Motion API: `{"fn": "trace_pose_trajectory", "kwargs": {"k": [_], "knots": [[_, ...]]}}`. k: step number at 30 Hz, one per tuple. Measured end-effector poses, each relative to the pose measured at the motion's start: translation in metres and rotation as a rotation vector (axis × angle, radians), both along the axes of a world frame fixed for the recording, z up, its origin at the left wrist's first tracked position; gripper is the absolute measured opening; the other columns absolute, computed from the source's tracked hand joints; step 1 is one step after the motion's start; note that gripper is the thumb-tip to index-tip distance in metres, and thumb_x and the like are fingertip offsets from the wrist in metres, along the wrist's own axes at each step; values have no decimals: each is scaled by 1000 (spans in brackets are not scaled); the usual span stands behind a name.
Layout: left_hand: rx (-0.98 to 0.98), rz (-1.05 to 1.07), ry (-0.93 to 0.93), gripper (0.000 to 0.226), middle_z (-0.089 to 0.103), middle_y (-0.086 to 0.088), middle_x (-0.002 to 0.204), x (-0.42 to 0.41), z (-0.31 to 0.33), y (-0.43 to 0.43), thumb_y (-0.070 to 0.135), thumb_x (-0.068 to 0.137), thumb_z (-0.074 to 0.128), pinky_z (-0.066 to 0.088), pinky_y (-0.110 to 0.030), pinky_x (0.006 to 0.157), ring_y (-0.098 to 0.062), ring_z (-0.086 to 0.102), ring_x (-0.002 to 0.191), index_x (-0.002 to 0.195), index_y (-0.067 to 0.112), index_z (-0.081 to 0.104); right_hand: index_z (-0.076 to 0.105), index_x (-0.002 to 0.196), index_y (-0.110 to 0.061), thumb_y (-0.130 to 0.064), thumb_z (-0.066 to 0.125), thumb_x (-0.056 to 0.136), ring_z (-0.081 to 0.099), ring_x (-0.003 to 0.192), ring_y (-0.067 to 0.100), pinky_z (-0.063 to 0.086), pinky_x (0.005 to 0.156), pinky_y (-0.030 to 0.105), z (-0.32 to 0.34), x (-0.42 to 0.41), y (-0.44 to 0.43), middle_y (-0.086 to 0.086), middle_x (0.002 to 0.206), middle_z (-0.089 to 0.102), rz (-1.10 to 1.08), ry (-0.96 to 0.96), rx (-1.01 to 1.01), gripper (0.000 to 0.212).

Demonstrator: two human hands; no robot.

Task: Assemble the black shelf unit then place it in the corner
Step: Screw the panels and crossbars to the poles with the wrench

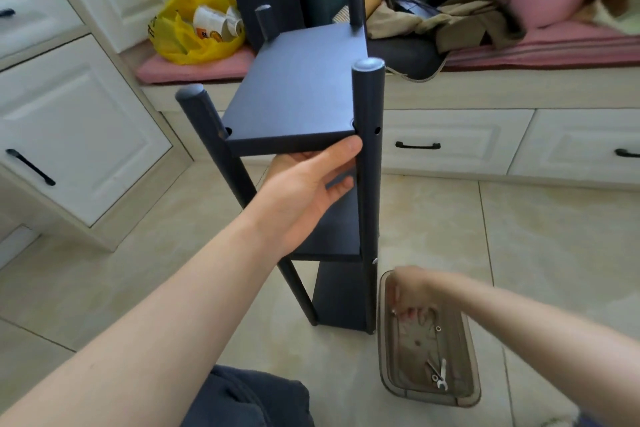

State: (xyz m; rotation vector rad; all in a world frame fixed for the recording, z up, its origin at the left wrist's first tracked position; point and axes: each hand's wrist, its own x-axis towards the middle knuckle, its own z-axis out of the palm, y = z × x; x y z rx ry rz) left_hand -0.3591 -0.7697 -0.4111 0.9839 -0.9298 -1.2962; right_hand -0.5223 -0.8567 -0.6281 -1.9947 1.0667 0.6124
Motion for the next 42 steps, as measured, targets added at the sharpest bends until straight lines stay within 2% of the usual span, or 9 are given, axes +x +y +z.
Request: {"fn": "trace_pose_trajectory", "kwargs": {"k": [4,7,10,14,18,22,29,37,42], "knots": [[-2,1,-1,32,73,-7,121,5,1,1,20,83,77,56,-28,82,-26,69,115,114,21,70,68,112,-13,-16,74,84,66,91,18,56,79,30,76,-12,4,2,104,70,164,-120,-229,29],[-10,9,-17,31,73,-7,122,5,1,2,22,83,79,55,-28,82,-25,69,115,113,21,71,71,98,-27,-24,73,85,67,81,2,54,75,20,128,-32,16,-12,88,74,136,-334,-235,14],[-15,22,-23,39,73,-8,123,5,0,3,23,82,78,52,-32,86,-25,69,115,119,18,68,71,93,-28,-23,76,86,69,82,-2,54,74,16,175,-47,31,-16,86,75,89,-607,-220,10],[-30,9,-29,39,73,-9,123,7,2,2,27,82,78,53,-31,86,-27,69,115,119,18,69,73,92,-25,-15,77,85,72,84,14,58,69,30,222,-56,51,-9,88,76,-89,-1048,-368,13],[-24,-4,-29,44,72,-9,123,10,6,1,29,80,77,57,-25,75,-28,70,114,121,16,67,72,87,-22,-19,80,79,73,82,20,56,68,40,248,-53,56,-3,85,76,-204,-1305,-461,12],[-28,3,-28,47,73,-8,123,9,4,-2,30,77,78,56,-23,78,-27,70,114,121,16,68,69,80,-25,-27,81,75,73,81,22,56,69,42,250,-51,55,0,84,76,-286,-1364,-516,13],[-16,29,-54,55,74,-7,121,9,0,-2,34,74,79,58,-24,80,-24,70,113,124,14,67,70,82,-24,-10,83,76,72,76,15,54,67,33,243,-45,49,-8,81,75,-298,-1316,-591,20],[-23,48,-44,50,74,-8,119,9,-2,-3,32,75,81,59,-26,79,-25,72,111,121,15,69,69,80,-28,-21,81,76,71,78,17,54,69,32,239,-41,49,-8,81,74,-249,-1278,-648,15],[-14,54,-41,61,74,-9,119,9,-2,-4,34,72,82,58,-25,78,-26,72,111,127,11,65,70,80,-24,-19,82,73,68,72,16,54,68,31,242,-40,50,-8,78,71,-255,-1281,-675,15]]}}
